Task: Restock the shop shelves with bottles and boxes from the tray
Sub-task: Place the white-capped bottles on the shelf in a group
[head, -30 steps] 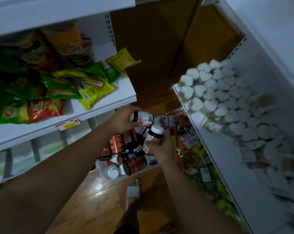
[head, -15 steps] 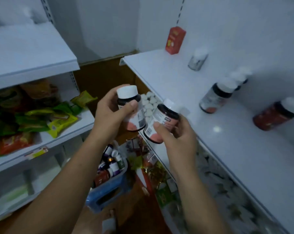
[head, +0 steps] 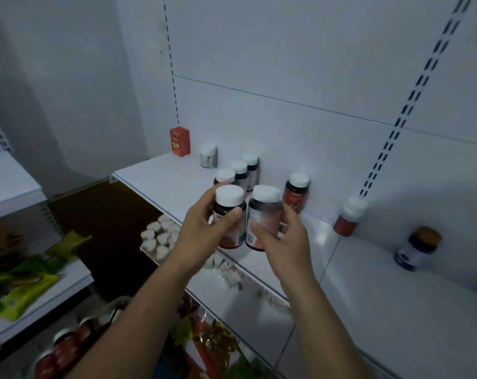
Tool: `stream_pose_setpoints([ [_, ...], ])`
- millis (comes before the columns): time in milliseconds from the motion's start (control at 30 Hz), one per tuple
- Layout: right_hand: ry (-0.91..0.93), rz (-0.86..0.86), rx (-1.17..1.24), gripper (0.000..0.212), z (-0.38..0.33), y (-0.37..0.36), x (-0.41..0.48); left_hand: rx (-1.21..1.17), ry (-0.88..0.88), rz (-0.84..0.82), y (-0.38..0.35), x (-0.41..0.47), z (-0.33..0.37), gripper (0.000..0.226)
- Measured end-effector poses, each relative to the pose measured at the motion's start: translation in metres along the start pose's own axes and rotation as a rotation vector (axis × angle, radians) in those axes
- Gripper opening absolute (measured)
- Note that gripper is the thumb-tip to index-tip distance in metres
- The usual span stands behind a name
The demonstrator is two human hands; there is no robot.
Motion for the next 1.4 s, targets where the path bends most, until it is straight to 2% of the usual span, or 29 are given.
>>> stream_pose_setpoints([
  [200, -0.005, 0.079, -0.089, 0.060, 0.035, 0.013, 0.042, 0.062, 0.010, 0.023, -0.033, 0.028, -0.040, 0.048],
  [567, -0.117, 0.212, -0.037, 0.041, 0.087, 0.011, 0.103, 0.161, -0.089, -0.026, -0.060, 0.067, -0.084, 0.066],
  [733, -0.127, 0.206, -0.032, 0.039, 0.088, -0.002, 0.109, 0.170, -0.001, -0.115, -0.066, 0.060, -0.102, 0.076],
  [1033, -0.144, 0.180, 0.044, 0.026, 0.091, -0.020, 0.128, 0.015, 0.071, -0.307, -0.085, 0.053, -0.098, 0.062],
  [1133, -0.164, 0.165, 0.072, 0.031, 0.096, -0.028, 0.138, 0.012, 0.103, -0.345, -0.096, 0.058, -0.106, 0.073],
  [1200, -0.157, 0.163, 0.053, 0.035, 0.098, -0.030, 0.145, -0.014, 0.161, -0.353, -0.101, 0.063, -0.116, 0.073],
  [1267, -0.151, 0.159, 0.034, 0.043, 0.101, -0.033, 0.152, -0.043, 0.225, -0.338, -0.103, 0.069, -0.122, 0.068],
  [1400, -0.147, 0.160, 0.041, 0.062, 0.109, -0.036, 0.162, -0.072, 0.273, -0.299, -0.102, 0.080, -0.122, 0.076],
])
Point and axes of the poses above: each hand's wrist, its own x-axis towards the middle knuckle, its own y-axis out of the back of the hand, z = x × y, the point moved 10 cm from there along x, towards the middle knuckle, and after that the axes turned 5 degrees about x, right-handed, at the moved point
